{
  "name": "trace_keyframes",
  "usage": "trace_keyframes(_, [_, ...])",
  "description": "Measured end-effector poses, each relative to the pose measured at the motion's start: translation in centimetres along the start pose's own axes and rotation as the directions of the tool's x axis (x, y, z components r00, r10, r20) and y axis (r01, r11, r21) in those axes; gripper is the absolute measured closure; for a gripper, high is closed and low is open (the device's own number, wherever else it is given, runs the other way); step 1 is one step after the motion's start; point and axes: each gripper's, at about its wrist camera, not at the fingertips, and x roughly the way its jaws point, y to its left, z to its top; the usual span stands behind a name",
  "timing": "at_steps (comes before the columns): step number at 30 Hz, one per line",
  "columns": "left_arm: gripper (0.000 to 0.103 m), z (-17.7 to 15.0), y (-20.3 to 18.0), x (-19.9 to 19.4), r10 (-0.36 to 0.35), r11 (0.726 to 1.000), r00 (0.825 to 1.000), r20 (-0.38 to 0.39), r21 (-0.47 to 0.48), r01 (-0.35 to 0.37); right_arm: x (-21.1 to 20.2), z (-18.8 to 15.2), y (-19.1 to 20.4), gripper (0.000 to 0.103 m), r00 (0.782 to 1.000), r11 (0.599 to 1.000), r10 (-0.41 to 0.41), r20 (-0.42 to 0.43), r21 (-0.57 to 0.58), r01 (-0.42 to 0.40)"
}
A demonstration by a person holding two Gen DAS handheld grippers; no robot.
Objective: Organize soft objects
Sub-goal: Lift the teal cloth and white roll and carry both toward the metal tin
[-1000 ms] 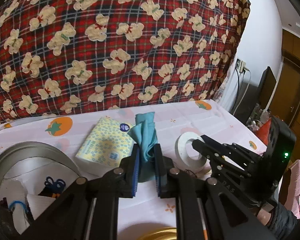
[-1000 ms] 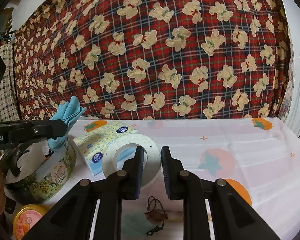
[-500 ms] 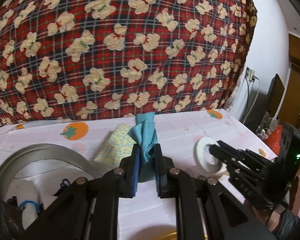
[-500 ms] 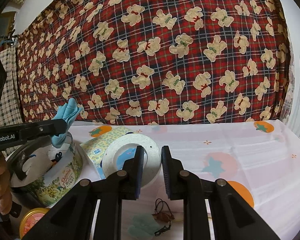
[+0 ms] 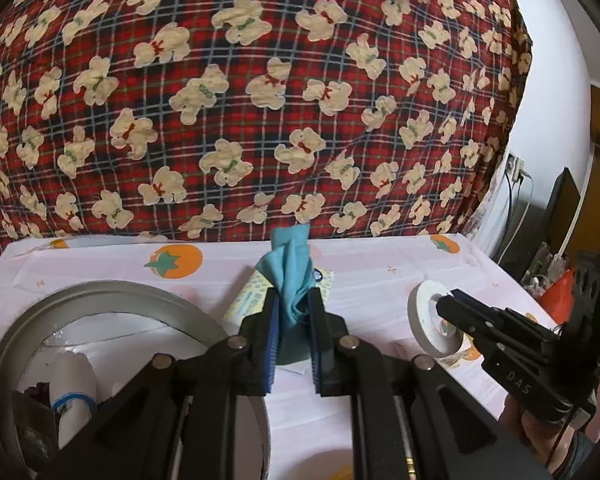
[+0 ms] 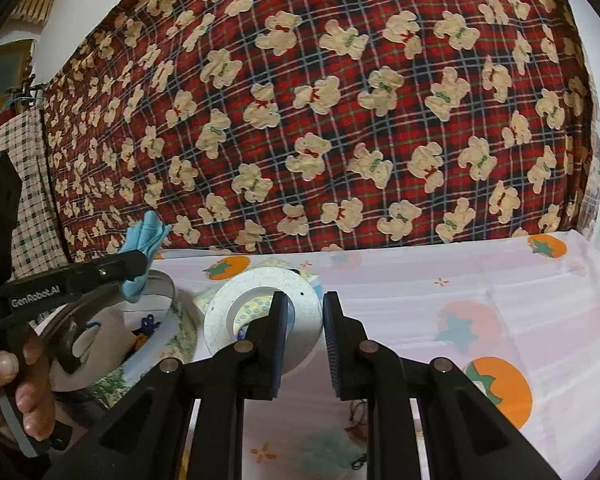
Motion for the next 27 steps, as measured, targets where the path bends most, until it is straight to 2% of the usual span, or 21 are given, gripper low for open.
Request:
trace_keyframes(18, [0.092, 0.4, 1.6, -2.6, 0.046, 0.999, 0.999, 0.029, -0.03, -0.045, -0.3, 2.6, 4.1, 0.083, 0.997, 0.995, 0.08, 0.025, -0.068, -0.078])
trace_keyframes(27, [0.092, -0.1, 3.7, -3.5, 0.135, 0.99, 0.991, -0.003, -0.032, -0.135, -0.1, 4.1, 6.2, 0.083, 0.991, 0.987, 0.133, 0.023, -0.089, -0.131])
